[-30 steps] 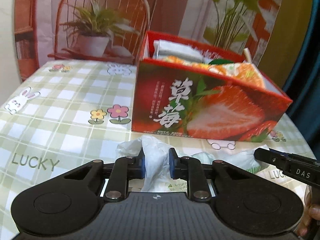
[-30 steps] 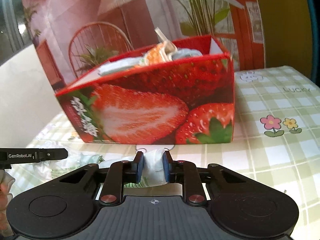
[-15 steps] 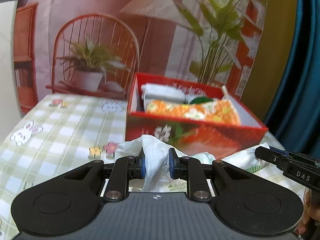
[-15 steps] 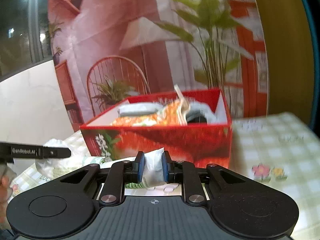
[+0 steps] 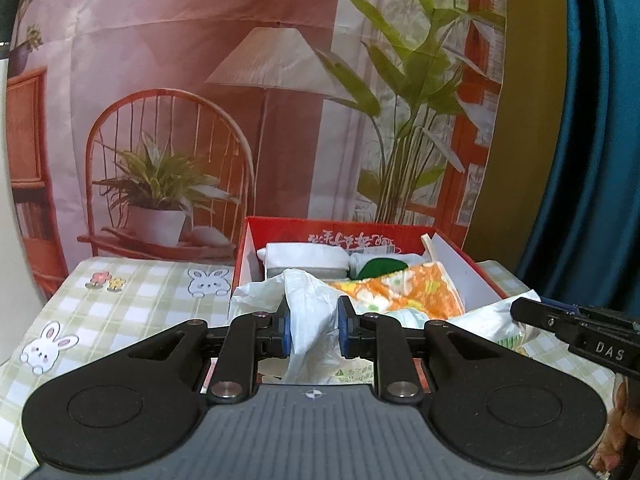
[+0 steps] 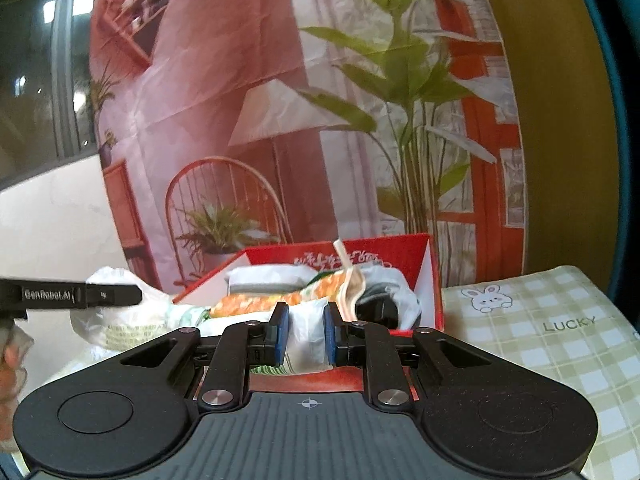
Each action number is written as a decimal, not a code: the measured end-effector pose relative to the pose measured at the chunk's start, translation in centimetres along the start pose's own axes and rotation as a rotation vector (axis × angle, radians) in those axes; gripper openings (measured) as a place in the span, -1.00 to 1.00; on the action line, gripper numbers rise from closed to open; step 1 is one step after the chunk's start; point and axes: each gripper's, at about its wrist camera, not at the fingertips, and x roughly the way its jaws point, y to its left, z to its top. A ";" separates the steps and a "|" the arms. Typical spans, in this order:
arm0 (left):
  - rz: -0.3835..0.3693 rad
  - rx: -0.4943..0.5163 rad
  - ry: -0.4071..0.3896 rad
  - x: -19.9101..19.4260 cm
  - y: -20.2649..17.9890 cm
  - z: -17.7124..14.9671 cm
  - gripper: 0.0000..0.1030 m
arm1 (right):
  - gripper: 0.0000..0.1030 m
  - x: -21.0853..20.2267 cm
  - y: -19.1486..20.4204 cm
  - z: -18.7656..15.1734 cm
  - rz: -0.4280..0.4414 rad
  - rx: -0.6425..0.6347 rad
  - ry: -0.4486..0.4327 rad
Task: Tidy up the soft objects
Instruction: 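Lift the white roll into the red box and open both tools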
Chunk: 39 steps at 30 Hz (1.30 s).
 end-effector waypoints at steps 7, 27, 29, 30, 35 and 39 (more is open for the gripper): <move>0.007 -0.001 0.027 3.2 0.8 2.6 -0.57 | -0.69 2.6 -0.3 2.8 0.003 -0.023 0.012; 0.035 0.046 0.257 13.0 1.0 2.3 -0.56 | -0.70 14.7 -2.1 4.5 -0.040 -0.207 0.400; 0.041 0.050 0.271 13.5 1.1 2.2 -0.56 | -0.69 15.3 -1.7 4.2 -0.045 -0.247 0.440; 0.042 0.053 0.274 13.6 1.2 2.0 -0.56 | -0.68 15.6 -1.6 4.1 -0.047 -0.254 0.459; 0.032 0.072 0.279 13.6 1.3 1.8 -0.55 | -0.66 16.2 -2.1 3.4 -0.048 -0.226 0.488; 0.011 0.044 0.274 13.2 1.7 2.2 -0.49 | -0.63 16.1 -2.7 3.5 -0.051 -0.171 0.497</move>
